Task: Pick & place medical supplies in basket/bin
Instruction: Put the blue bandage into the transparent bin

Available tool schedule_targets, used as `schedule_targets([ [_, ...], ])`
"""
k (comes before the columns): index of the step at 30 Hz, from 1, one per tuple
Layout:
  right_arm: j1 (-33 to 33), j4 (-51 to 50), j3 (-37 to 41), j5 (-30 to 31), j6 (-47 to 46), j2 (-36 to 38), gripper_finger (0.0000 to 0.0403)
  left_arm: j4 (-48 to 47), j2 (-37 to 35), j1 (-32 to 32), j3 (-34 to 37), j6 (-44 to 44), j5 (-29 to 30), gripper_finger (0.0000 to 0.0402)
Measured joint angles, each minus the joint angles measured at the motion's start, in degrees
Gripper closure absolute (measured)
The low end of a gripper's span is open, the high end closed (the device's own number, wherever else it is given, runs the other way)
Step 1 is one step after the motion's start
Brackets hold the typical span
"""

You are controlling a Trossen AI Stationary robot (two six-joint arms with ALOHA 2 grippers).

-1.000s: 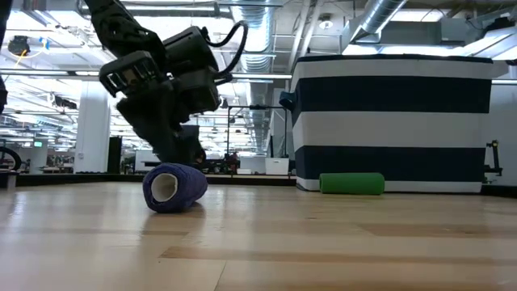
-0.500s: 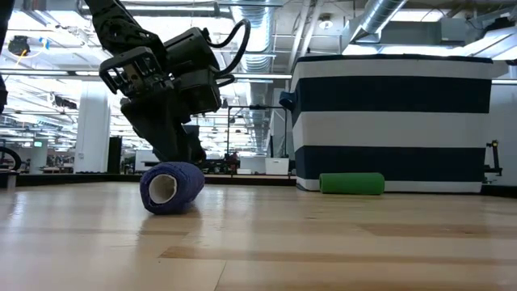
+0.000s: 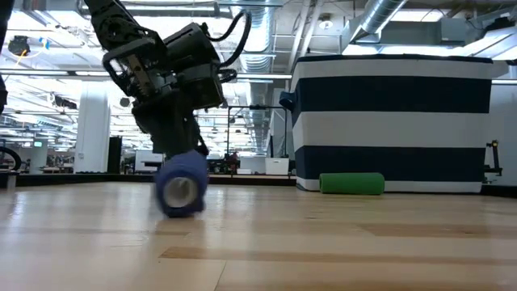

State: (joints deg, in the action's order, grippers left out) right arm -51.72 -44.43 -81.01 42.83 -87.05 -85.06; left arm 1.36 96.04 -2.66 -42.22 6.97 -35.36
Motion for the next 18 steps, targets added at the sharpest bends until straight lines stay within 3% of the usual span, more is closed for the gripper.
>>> schedule_targets([
  [9,0.0,0.03,0.0,0.02,0.63,-0.02,0.0255,14.96,-6.51,3.42,0.0,11.25,1.16,0.0399],
  [14,-0.6,-0.08,0.0,0.04,1.33,-0.02,0.0256,15.78,-11.37,8.68,-2.28,11.84,7.46,0.04],
  [18,-1.56,-0.34,0.0,0.02,1.27,-0.02,0.0258,16.21,-12.22,13.63,-7.52,10.65,16.45,0.0401],
])
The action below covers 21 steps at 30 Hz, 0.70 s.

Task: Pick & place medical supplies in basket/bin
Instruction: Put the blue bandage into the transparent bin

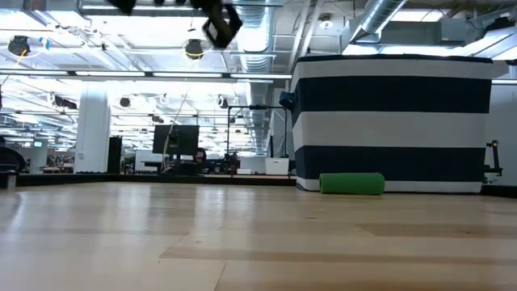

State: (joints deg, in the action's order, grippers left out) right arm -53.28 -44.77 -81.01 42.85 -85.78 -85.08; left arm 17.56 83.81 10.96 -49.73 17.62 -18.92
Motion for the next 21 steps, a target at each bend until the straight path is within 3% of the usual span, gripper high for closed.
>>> schedule_targets([
  [9,-0.93,-1.48,0.0,0.31,-1.24,0.0,0.0259,-7.89,10.37,8.06,-13.84,-10.01,15.73,0.0401],
  [21,-2.27,-1.48,0.0,0.72,0.07,0.0,0.026,-6.99,25.91,9.96,-29.88,-11.37,16.37,0.0401],
])
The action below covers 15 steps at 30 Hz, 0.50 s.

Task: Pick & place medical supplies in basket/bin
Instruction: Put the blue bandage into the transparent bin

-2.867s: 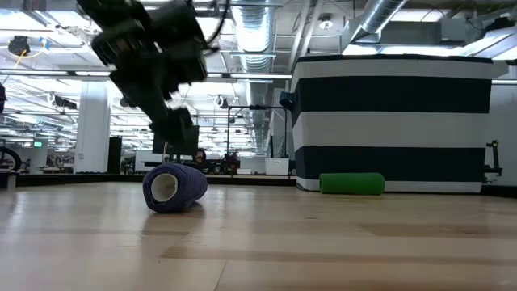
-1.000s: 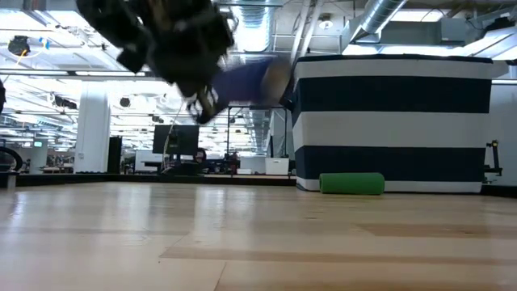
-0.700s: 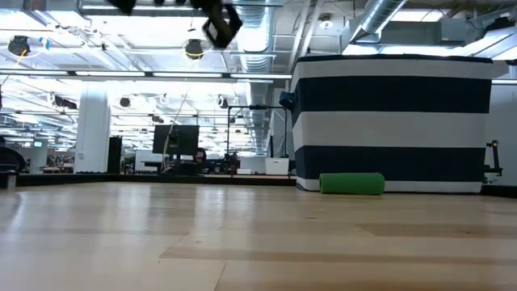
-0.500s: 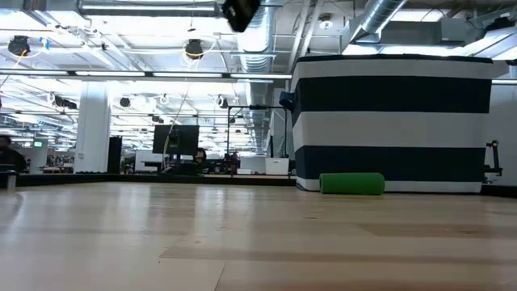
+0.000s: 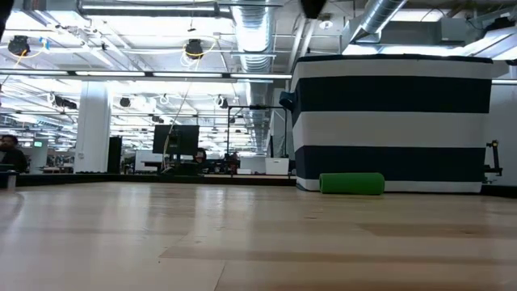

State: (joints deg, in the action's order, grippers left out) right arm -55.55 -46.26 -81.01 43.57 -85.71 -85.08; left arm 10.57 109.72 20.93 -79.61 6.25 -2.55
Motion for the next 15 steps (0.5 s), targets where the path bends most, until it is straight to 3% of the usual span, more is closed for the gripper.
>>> schedule_targets([
  [15,-1.45,-0.18,0.0,-0.13,2.12,0.0,0.026,3.23,14.64,0.23,-13.33,1.95,-1.91,0.0402],
])
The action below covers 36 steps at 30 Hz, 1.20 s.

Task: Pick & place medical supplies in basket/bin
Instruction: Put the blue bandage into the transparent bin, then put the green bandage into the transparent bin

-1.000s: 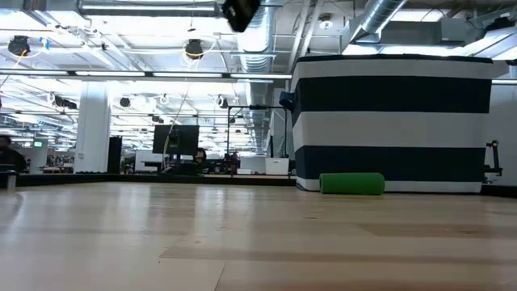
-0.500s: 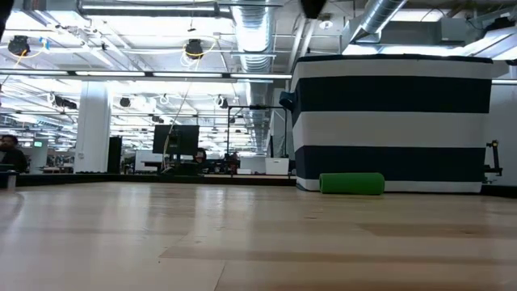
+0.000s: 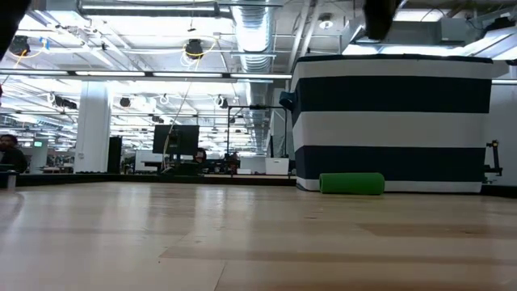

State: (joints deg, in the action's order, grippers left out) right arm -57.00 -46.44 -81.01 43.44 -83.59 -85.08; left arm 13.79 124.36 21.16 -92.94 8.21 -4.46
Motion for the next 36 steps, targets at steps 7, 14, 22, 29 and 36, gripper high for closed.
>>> schedule_targets([
  [7,-0.87,0.0,0.0,-0.13,0.0,0.0,0.026,0.66,3.54,0.38,-1.25,0.2,-0.42,0.0398],
  [14,-1.13,-0.28,0.0,-0.19,-0.48,0.0,0.026,2.17,4.26,0.34,-1.25,0.2,-0.38,0.0393],
  [22,-1.11,-0.33,0.0,-1.68,-0.68,0.02,0.026,4.19,4.36,-0.01,-1.23,3.95,-2.0,0.0302],
  [29,-1.11,-0.48,0.0,-1.66,-1.88,0.02,0.026,4.24,4.36,-0.53,-1.23,4.28,-2.01,0.0233],
  [36,-1.11,-0.26,0.0,-1.62,-2.64,0.04,0.026,-7.14,-1.26,-4.23,-1.19,3.82,3.16,0.0227],
])
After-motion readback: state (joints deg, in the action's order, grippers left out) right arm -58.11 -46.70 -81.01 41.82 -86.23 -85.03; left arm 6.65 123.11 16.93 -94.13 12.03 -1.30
